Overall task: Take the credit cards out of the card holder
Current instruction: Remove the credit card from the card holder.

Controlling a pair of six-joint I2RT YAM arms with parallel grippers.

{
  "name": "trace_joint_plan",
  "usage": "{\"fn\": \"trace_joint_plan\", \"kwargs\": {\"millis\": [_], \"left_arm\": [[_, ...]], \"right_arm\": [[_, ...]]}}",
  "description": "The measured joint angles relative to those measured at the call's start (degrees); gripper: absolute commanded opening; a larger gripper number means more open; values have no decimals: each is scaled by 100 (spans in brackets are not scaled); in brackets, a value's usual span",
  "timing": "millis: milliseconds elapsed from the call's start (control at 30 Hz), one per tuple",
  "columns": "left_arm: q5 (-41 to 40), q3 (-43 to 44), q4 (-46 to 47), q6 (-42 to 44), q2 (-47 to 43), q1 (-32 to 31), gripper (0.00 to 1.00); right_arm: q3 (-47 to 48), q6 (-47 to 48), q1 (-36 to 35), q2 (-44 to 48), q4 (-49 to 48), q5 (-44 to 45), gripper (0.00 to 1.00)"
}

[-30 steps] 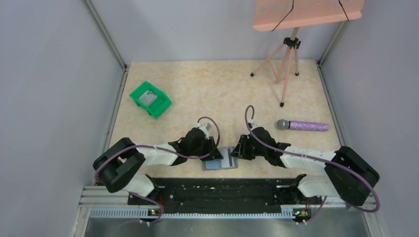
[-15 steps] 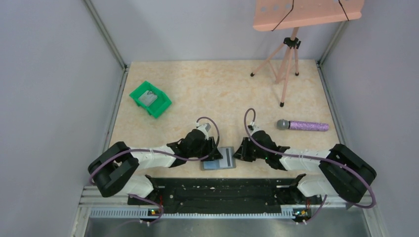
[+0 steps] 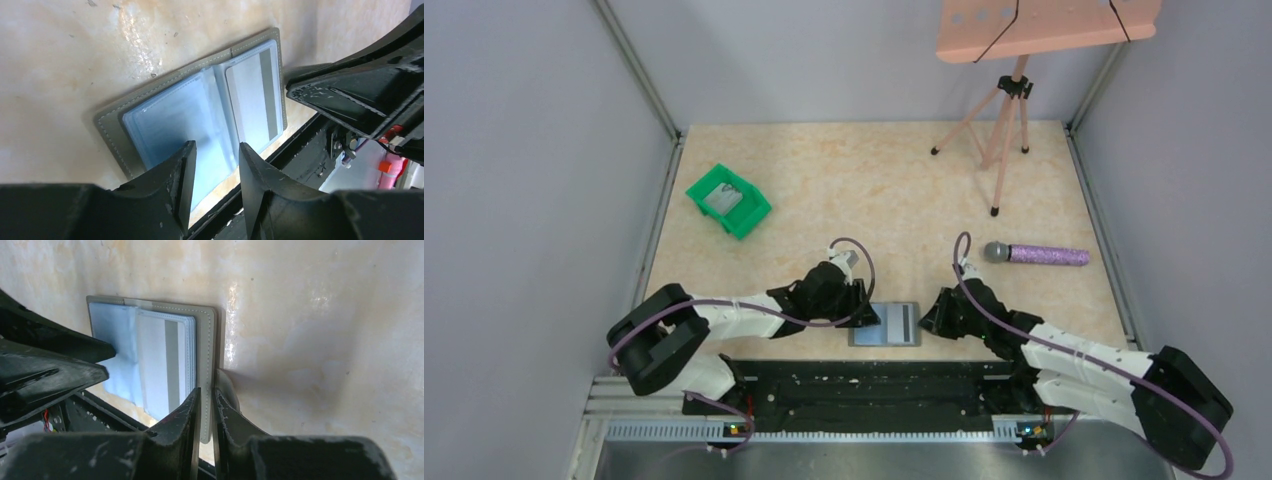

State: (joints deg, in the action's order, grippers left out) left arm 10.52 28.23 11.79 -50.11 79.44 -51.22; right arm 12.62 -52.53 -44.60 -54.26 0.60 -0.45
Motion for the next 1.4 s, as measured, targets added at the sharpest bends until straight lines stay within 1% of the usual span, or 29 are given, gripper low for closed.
{"fn": "trace_joint_plan", "kwargs": {"millis": [67, 300, 400, 500, 733, 867, 1133, 1400], "left_arm": [[120, 0, 151, -48, 208, -2, 42], [334, 15, 367, -79, 291, -66, 43], [334, 17, 358, -79, 256, -81, 43], [330, 35, 365, -81, 240, -81, 43], [308, 37, 586, -107, 304, -81, 42], [321, 39, 793, -125, 568, -81, 42], [389, 37, 1117, -245, 833, -114, 42], [400, 13, 1266, -278, 833, -151, 41]], "right_arm": [[0, 7, 0, 175, 162, -13, 20], [116, 44, 2, 774, 295, -358, 26], [210, 39, 2, 813, 262, -457, 30], [219, 39, 2, 767, 181, -511, 32], [219, 48, 2, 238, 59, -525, 33], [214, 101, 2, -7, -151, -557, 33], [118, 151, 13, -168, -527, -619, 30], [-31, 146, 13, -186, -573, -632, 28]]}}
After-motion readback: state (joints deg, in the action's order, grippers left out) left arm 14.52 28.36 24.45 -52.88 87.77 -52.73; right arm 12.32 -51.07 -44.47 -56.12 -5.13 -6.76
